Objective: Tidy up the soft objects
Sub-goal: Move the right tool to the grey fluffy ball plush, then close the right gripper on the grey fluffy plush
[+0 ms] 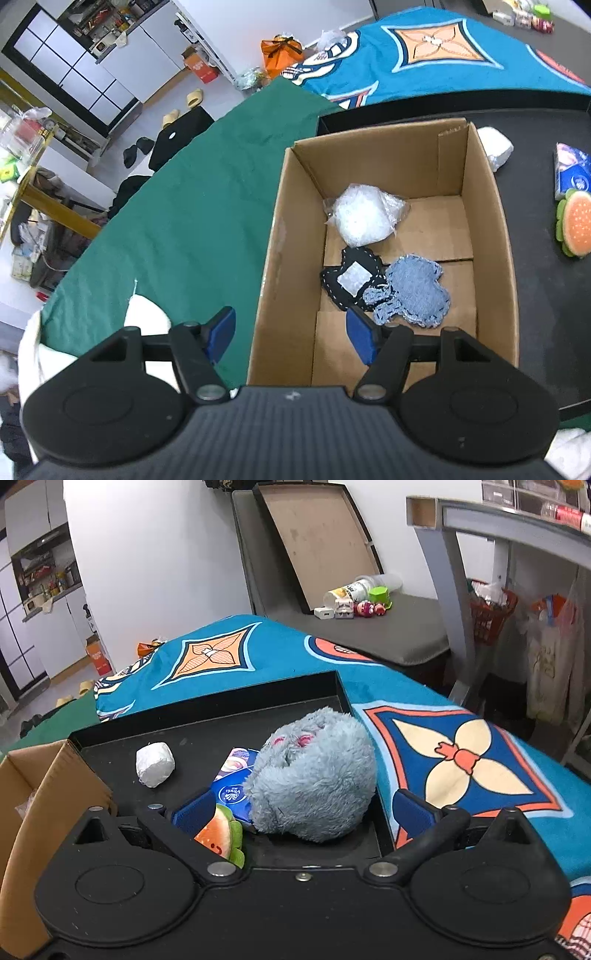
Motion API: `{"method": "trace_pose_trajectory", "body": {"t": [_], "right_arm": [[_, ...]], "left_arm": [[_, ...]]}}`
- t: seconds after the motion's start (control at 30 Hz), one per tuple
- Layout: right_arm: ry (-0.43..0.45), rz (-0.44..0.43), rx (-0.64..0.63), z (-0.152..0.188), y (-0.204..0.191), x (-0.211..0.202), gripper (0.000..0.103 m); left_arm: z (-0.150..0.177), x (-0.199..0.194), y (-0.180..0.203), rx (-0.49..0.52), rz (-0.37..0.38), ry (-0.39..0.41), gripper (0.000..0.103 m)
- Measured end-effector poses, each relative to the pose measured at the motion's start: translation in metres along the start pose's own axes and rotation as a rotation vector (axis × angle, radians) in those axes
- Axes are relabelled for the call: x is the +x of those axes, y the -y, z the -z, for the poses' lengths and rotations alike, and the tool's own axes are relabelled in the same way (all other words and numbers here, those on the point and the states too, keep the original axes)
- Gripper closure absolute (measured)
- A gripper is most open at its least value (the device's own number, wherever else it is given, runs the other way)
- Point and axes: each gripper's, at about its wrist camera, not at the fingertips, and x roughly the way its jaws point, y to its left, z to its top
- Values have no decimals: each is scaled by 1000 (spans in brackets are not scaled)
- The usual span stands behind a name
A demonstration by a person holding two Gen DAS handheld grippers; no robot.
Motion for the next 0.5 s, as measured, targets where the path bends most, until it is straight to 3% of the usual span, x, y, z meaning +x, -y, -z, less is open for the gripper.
{"method": "trace_pose_trajectory", "body": {"t": [0.37,0.5], "right_arm": [[0,-66,97,-13,39,14,9],[-16,-111,135,-14,46,21,17]], "left_arm": [[-13,-1,23,43,-48,-34,38],[-20,0,30,50,-56,-40,38]]}}
